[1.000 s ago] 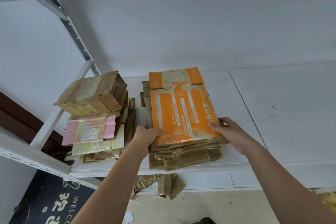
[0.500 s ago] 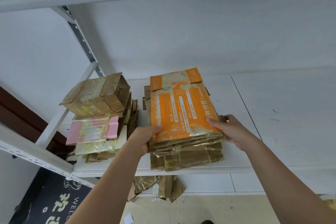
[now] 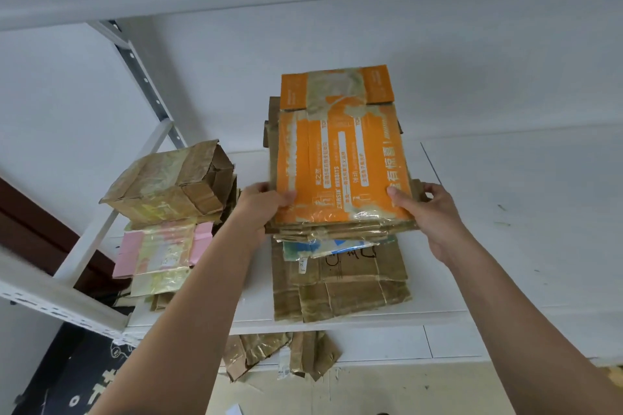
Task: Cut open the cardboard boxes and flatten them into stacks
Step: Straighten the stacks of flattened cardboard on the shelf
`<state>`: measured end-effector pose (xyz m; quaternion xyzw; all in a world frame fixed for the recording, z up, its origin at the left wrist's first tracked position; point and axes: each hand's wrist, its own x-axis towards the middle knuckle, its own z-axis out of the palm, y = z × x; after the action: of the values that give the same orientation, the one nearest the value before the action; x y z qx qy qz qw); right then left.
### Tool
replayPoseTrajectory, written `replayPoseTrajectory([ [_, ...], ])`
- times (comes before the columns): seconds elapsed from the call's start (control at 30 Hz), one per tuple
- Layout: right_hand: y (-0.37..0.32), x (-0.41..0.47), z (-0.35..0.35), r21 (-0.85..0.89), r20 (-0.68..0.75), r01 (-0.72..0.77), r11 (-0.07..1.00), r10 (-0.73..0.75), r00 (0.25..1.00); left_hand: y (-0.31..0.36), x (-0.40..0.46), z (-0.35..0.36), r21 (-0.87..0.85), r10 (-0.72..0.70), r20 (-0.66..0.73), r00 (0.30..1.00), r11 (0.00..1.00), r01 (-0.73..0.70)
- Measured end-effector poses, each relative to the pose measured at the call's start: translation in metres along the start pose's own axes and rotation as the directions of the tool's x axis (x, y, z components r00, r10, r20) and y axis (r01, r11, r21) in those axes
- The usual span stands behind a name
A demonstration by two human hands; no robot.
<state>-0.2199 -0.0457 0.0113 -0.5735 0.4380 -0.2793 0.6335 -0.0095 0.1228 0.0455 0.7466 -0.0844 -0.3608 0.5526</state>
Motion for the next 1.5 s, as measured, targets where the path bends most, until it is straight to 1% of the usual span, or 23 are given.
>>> replayPoseTrajectory([
  [0.1,0.021,0.002,0.007,0.001,-0.021,-0.096,0.995,0.096,0.995,-0.012,0.011,0.003,0.074,-0.12,0.008,0.993,0.99,0.119],
  [0.2,0.048,0.004,0.013,-0.072,0.012,-0.21,0.975,0.211,0.977,-0.036,0.016,0.009,0.138,-0.227,-0.04,0.973,0.963,0.231],
  [0.27,0.049,0.008,0.013,-0.125,0.014,-0.199,0.972,0.203,0.979,-0.044,0.02,0.012,0.12,-0.24,-0.055,0.969,0.962,0.245],
  [0.33,0.038,0.018,0.01,-0.16,0.009,-0.139,0.977,0.142,0.99,-0.044,0.025,0.013,0.065,-0.212,-0.042,0.976,0.975,0.215],
  [0.4,0.027,0.025,0.007,-0.155,0.041,-0.133,0.979,0.141,0.989,-0.044,0.025,0.012,0.039,-0.187,-0.029,0.982,0.981,0.188],
  [0.5,0.036,0.026,0.005,-0.135,0.111,-0.277,0.951,0.292,0.95,-0.055,0.019,0.011,0.023,-0.249,0.02,0.968,0.968,0.249],
  [0.57,0.045,0.02,0.003,-0.139,0.136,-0.338,0.931,0.356,0.925,-0.063,0.016,0.011,-0.027,-0.307,0.096,0.947,0.95,0.311],
  [0.67,0.045,0.02,0.001,-0.135,0.152,-0.311,0.941,0.33,0.932,-0.063,0.016,0.01,-0.089,-0.326,0.152,0.933,0.936,0.341],
  [0.73,0.041,0.022,0.003,-0.12,0.142,-0.273,0.955,0.289,0.947,-0.063,0.016,0.008,-0.102,-0.31,0.141,0.94,0.94,0.325],
  [0.9,0.029,0.021,0.008,-0.082,0.096,-0.163,0.983,0.171,0.981,-0.052,0.014,0.0,-0.108,-0.247,0.062,0.967,0.961,0.253],
  [1.03,0.028,0.01,0.0,-0.028,0.094,-0.124,0.992,0.127,0.988,-0.043,0.013,-0.006,-0.069,-0.173,0.072,0.982,0.982,0.178],
  [1.1,0.031,0.003,-0.004,-0.03,0.072,-0.124,0.992,0.126,0.989,-0.046,0.009,-0.004,-0.064,-0.184,0.088,0.979,0.98,0.19],
  [1.17,0.04,-0.001,-0.009,-0.052,0.058,-0.141,0.989,0.144,0.988,-0.059,0.005,0.0,-0.071,-0.221,0.118,0.968,0.97,0.23],
  [1.23,0.049,-0.005,-0.009,-0.093,0.08,-0.188,0.978,0.195,0.977,-0.076,0.003,0.005,-0.095,-0.272,0.136,0.953,0.953,0.286],
  [1.3,0.058,-0.007,-0.011,-0.099,0.119,-0.242,0.965,0.252,0.96,-0.086,0.0,0.011,-0.121,-0.299,0.145,0.943,0.941,0.317],
  [1.4,0.058,-0.005,-0.016,-0.049,0.156,-0.264,0.963,0.268,0.951,-0.086,0.0,0.016,-0.148,-0.279,0.139,0.95,0.943,0.298],
  [1.5,0.054,-0.006,-0.014,-0.016,0.123,-0.205,0.979,0.205,0.971,-0.08,-0.003,0.013,-0.151,-0.247,0.106,0.963,0.953,0.261],
])
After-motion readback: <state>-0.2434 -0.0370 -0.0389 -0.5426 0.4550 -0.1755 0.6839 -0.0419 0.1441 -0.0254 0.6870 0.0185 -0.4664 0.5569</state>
